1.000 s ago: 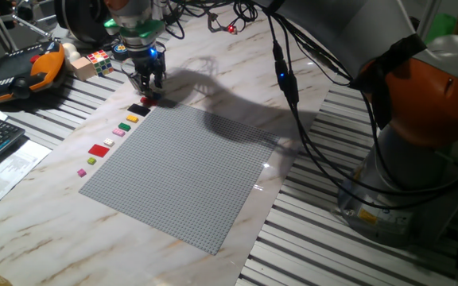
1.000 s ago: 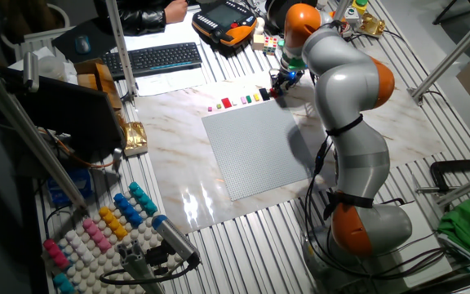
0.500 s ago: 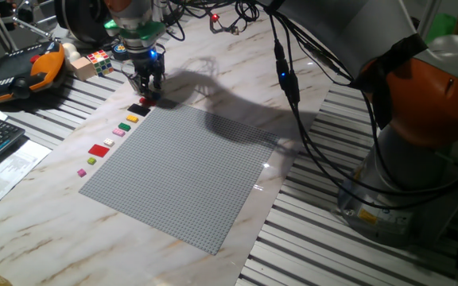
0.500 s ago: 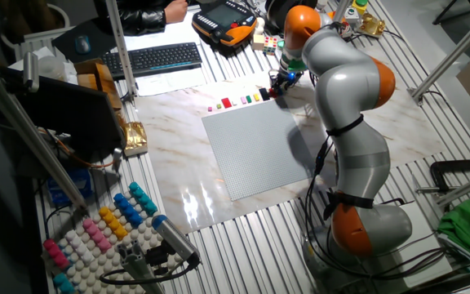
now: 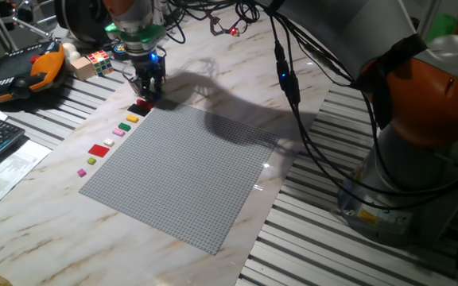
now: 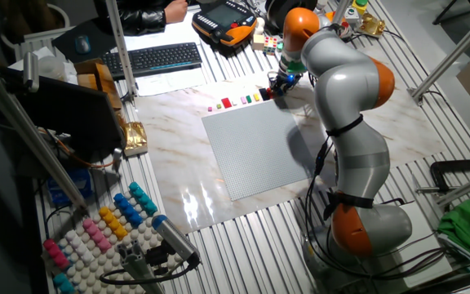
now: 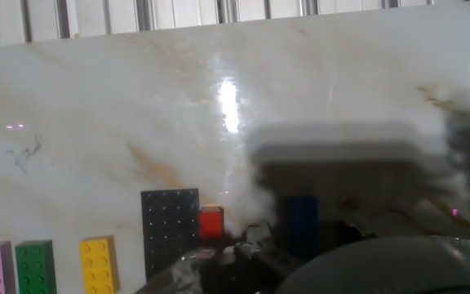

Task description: Build with small Lego blocks

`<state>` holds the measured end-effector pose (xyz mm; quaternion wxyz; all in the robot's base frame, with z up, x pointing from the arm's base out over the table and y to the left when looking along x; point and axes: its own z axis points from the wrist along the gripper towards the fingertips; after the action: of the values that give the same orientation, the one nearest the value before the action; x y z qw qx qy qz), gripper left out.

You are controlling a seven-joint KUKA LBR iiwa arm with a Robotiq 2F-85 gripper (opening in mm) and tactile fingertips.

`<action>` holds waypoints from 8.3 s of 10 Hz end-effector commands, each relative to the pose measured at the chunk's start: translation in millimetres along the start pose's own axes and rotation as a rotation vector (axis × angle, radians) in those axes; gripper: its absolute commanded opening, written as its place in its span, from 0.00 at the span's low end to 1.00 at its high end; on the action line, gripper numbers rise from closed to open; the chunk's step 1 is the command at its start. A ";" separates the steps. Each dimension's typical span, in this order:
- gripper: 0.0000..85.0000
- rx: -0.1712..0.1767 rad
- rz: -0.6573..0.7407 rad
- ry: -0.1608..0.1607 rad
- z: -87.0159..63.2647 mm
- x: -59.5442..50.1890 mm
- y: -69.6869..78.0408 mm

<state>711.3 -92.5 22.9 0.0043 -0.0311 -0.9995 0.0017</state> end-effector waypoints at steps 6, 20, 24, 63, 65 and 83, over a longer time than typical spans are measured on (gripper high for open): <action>0.38 -0.003 -0.020 -0.020 2.4 0.6 0.3; 0.01 -0.006 0.084 0.019 -47.1 36.7 15.1; 0.01 0.027 0.056 -0.007 -46.4 37.1 15.2; 0.01 0.007 0.054 0.038 3.1 86.0 138.2; 0.01 0.004 0.046 0.041 4.7 85.6 134.4; 0.40 0.021 0.044 0.051 0.7 87.8 138.3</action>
<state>631.0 51.5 21.0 0.0314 -0.0520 -0.9981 0.0117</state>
